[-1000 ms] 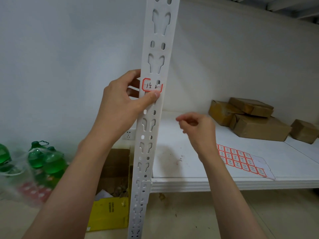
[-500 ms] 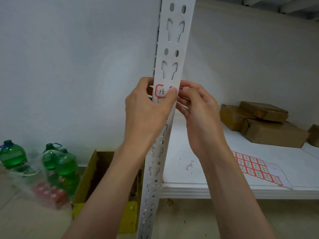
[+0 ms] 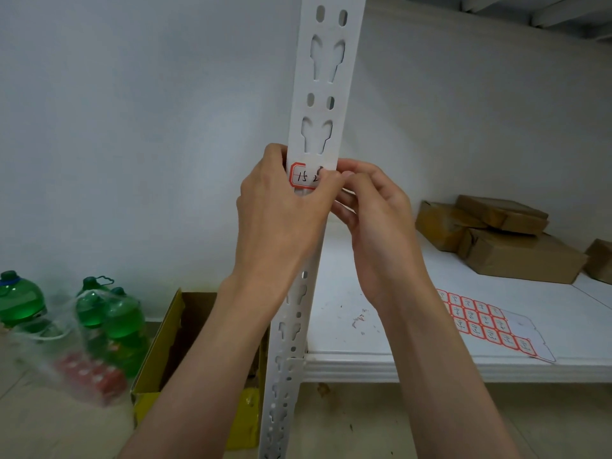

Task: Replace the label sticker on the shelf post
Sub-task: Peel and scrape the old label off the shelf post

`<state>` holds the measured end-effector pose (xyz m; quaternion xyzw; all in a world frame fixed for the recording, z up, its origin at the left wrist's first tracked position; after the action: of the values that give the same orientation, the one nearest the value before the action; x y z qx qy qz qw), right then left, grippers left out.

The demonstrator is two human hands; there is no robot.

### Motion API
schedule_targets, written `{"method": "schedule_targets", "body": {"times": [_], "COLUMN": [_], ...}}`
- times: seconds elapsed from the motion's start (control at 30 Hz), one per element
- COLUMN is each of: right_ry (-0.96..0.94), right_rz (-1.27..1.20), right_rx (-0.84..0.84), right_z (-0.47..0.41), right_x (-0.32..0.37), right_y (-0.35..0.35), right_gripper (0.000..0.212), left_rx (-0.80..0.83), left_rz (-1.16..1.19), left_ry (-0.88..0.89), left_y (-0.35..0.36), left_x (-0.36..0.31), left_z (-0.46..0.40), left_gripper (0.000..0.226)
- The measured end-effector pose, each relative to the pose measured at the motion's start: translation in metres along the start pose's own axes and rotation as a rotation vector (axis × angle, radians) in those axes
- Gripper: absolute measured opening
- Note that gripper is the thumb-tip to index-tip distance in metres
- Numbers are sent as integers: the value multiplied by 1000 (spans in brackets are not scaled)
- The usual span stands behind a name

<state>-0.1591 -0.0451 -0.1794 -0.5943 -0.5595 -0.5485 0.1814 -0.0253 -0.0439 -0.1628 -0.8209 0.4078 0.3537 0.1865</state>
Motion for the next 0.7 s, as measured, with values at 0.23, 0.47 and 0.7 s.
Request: {"method": "schedule_targets", "body": {"times": [0.23,0.47,0.7], "right_ry": [0,-14,-47], "right_rz": [25,59,103], "right_rx": [-13,-23,-25], "right_z": [0,1,2], "right_x": [0,2,4], "right_y": [-1,-2,-4], "right_gripper": [24,22,20], "left_rx": [-20,-15,-52], "left_rz": [-49,-48,-186], "left_ry": [39,7,57], "left_y": [-2,-2,-5], "left_x": [-1,0,-5], "left_z": [-1,-2,-2], "left_gripper": [31,31,31]}}
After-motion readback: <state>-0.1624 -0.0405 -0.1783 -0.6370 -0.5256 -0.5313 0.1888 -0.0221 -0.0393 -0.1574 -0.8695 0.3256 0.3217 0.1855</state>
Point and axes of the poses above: each hand's wrist, its own z-axis away from the middle knuckle, its own y-axis out of the palm, x = y × z, the point moved 8 cm from there along -z, towards the middle knuckle, and after that the axes turned 15 degrees about -x, right-handed, at the moved point
